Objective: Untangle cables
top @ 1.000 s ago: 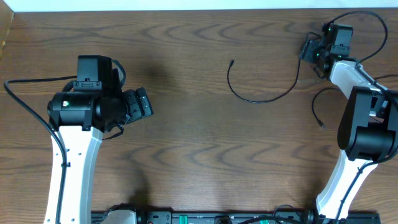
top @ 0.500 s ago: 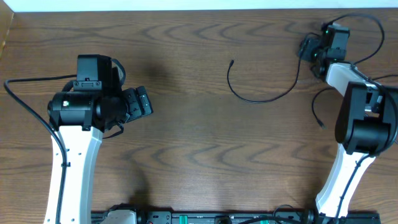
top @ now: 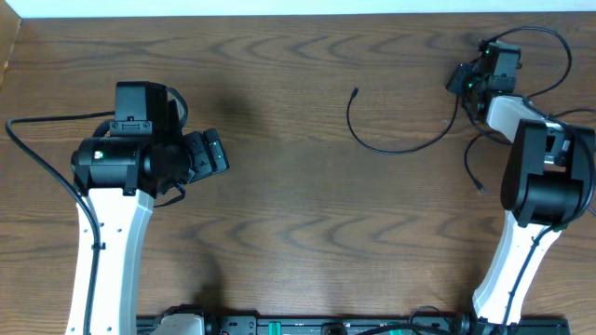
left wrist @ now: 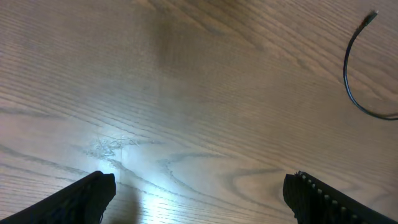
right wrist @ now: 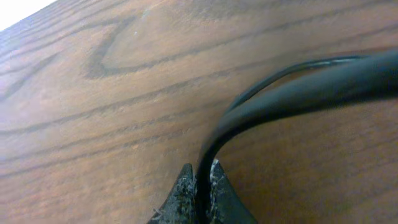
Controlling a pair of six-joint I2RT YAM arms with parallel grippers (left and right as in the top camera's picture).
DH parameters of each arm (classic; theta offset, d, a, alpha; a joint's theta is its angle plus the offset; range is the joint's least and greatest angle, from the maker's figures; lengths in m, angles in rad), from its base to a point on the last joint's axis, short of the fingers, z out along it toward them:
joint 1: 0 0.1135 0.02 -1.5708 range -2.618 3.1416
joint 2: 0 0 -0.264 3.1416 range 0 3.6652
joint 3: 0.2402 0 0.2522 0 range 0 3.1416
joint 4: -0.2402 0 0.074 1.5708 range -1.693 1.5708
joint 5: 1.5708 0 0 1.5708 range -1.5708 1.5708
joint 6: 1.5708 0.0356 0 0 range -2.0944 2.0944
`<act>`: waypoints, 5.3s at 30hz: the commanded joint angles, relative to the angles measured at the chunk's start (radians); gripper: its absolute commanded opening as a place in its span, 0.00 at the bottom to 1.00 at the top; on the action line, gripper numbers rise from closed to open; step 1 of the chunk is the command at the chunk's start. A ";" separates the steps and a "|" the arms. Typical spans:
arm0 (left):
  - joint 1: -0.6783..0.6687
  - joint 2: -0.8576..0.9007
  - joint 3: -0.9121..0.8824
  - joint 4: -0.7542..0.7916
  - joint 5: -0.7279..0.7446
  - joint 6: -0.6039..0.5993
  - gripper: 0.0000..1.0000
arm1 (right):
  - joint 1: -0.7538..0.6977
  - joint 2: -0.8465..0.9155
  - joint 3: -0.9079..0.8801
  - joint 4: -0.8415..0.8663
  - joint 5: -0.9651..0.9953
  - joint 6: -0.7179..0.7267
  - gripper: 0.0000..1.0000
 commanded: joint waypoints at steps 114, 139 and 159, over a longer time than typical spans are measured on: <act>-0.003 -0.003 -0.002 -0.021 0.039 0.042 0.92 | -0.439 -0.259 -0.641 0.142 0.541 0.842 0.51; -0.002 0.004 -0.002 -0.016 0.038 0.017 0.92 | -0.614 -0.266 -0.559 0.256 0.198 0.614 0.99; -0.002 0.004 -0.002 -0.016 0.038 0.031 0.92 | -0.278 -0.417 -0.358 -0.139 0.318 0.475 0.99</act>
